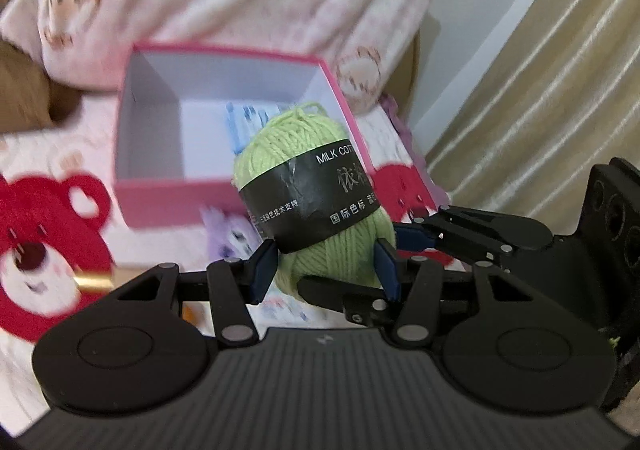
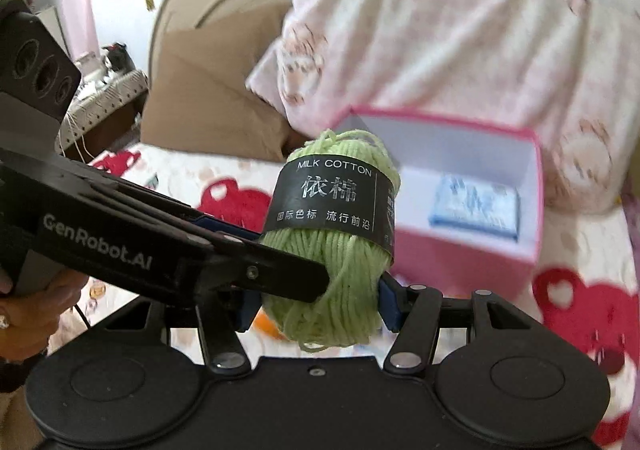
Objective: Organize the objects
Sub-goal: 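Lift the yarn ball with the left tool and lower it into the box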
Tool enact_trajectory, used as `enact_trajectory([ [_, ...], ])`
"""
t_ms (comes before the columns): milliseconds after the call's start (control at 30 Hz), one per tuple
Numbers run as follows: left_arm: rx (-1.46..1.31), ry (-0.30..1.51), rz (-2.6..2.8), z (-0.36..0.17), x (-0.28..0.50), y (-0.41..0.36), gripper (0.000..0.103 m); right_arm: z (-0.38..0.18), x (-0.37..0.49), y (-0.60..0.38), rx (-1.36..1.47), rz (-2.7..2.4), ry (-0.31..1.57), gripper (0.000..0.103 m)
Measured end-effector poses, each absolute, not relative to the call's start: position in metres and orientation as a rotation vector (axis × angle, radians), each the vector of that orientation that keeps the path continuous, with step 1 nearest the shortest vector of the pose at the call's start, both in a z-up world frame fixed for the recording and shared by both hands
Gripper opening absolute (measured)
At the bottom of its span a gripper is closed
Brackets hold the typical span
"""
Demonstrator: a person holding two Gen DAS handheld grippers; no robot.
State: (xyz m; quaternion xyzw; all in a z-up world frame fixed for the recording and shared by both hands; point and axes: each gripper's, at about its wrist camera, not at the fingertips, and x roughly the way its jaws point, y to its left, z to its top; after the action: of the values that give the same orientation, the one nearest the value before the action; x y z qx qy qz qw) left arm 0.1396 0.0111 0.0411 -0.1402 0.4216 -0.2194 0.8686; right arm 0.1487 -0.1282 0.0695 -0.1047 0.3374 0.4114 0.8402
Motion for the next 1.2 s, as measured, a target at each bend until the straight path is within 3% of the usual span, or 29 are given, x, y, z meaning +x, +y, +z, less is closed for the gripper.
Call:
enact_trajectory([
  [367,-0.311,0.872,-0.410,0.055,0.212,0.032,0.051,0.089,0.219,-0.084,-0.255,0.849,0.745,0.062],
  [633,-0.339,0.925,-0.373,0.017,0.275,0.033,0.051,0.050,0.288,-0.070,-0.157,0.834,0.858,0.062],
  [1200,-0.378,0.975,-0.348,-0.063,0.333,0.041,0.050,-0.024,0.341,-0.049,-0.137,0.768,0.959,0.061],
])
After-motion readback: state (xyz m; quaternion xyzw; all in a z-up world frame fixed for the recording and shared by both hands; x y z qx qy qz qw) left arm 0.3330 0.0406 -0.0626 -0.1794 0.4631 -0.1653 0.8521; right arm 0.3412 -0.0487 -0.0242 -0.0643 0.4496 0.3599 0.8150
